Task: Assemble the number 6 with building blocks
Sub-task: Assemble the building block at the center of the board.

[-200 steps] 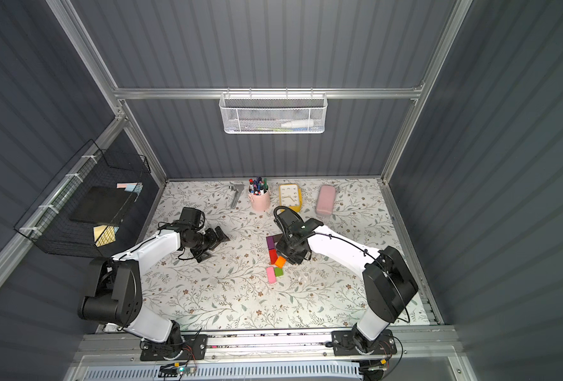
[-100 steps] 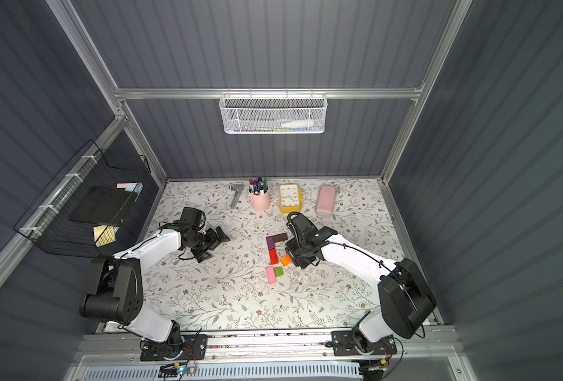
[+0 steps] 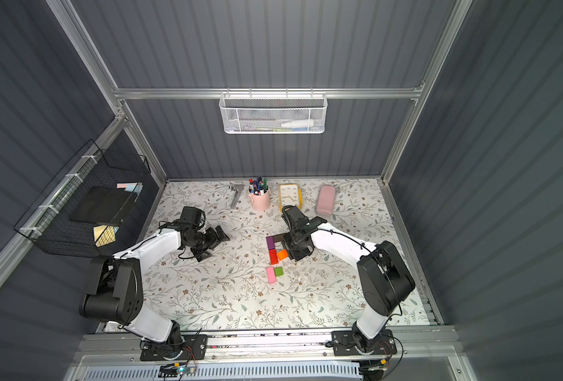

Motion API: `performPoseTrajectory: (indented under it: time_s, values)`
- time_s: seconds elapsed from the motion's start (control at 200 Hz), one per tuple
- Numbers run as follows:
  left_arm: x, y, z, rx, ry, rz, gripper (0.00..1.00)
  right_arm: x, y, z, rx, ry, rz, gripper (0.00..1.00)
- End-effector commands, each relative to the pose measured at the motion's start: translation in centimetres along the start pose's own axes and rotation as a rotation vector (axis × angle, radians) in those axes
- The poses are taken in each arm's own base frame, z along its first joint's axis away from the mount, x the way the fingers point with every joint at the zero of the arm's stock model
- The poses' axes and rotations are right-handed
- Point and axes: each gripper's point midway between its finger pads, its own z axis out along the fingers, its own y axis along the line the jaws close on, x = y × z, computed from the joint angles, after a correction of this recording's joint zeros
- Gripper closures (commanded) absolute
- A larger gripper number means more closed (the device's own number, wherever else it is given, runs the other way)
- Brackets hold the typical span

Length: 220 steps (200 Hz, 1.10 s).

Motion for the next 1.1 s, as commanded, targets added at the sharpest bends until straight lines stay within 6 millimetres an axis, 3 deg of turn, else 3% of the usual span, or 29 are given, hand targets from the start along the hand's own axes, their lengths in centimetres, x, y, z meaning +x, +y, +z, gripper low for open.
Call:
performPoseTrajectory:
  time_s: [0.0, 0.19, 0.42, 0.605, 1.096]
  values:
    - [-0.7, -0.1, -0.9, -0.014, -0.023, 0.014, 0.01, 0.5, -0.4, -0.2, 0.037, 0.025, 0.163, 0.74]
    - [-0.7, -0.1, -0.7, -0.015, -0.017, 0.012, 0.01, 1.1, -0.4, -0.3, 0.076, 0.014, 0.196, 0.74]
    - [-0.6, 0.0, -0.5, -0.016, -0.011, 0.012, 0.00, 2.1, -0.9, 1.6, 0.091, 0.035, 0.221, 0.74]
    - [-0.6, 0.1, -0.5, -0.019, -0.007, 0.016, 0.01, 1.4, -0.7, 2.0, 0.081, 0.001, 0.222, 0.74]
    - [-0.5, 0.1, 0.0, -0.019, 0.007, 0.023, 0.01, -0.7, -2.8, 2.3, 0.098, -0.074, 0.253, 0.74]
